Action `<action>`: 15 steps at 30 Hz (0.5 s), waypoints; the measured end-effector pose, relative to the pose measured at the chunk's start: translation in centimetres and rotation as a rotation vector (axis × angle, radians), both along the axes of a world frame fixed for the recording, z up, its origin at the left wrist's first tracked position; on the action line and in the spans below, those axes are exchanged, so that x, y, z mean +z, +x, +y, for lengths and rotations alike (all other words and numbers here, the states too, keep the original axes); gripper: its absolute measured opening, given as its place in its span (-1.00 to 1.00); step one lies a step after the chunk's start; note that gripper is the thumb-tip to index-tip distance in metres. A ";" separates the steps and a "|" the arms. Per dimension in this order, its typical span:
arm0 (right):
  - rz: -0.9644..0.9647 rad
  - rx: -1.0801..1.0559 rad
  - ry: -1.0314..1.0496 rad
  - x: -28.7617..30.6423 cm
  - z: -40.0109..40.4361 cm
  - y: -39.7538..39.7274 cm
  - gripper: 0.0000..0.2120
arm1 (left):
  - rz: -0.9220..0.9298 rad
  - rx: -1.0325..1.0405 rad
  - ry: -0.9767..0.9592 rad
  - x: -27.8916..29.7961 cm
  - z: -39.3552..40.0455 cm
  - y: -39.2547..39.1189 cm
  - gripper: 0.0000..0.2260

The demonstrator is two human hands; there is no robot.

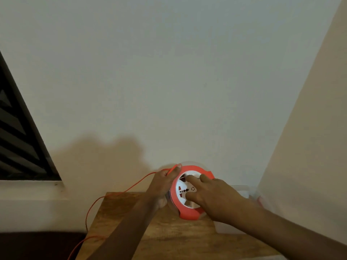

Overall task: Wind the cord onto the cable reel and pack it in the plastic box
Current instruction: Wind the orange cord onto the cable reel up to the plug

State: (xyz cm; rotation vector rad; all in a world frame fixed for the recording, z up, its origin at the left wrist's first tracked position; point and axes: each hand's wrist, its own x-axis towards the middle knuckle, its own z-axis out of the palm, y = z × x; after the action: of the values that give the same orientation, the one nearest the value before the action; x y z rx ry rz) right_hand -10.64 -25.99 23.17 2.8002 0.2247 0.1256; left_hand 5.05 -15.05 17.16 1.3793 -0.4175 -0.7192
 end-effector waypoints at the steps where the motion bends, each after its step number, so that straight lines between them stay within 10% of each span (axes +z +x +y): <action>1: -0.005 0.006 -0.015 0.1 0.0 -0.1 -0.57 | -0.011 -0.009 0.010 0.3 0.2 0.0 -0.72; 15: -0.024 -0.050 -0.129 -0.2 0.3 3.0 -0.53 | -0.014 0.013 -0.120 1.4 0.8 1.1 -0.65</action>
State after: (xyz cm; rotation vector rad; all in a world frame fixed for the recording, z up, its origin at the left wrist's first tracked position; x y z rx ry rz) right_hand -7.64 -25.69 23.01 2.6721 0.1512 0.1285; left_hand 6.15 -14.22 18.57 1.2736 -0.4556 -0.6634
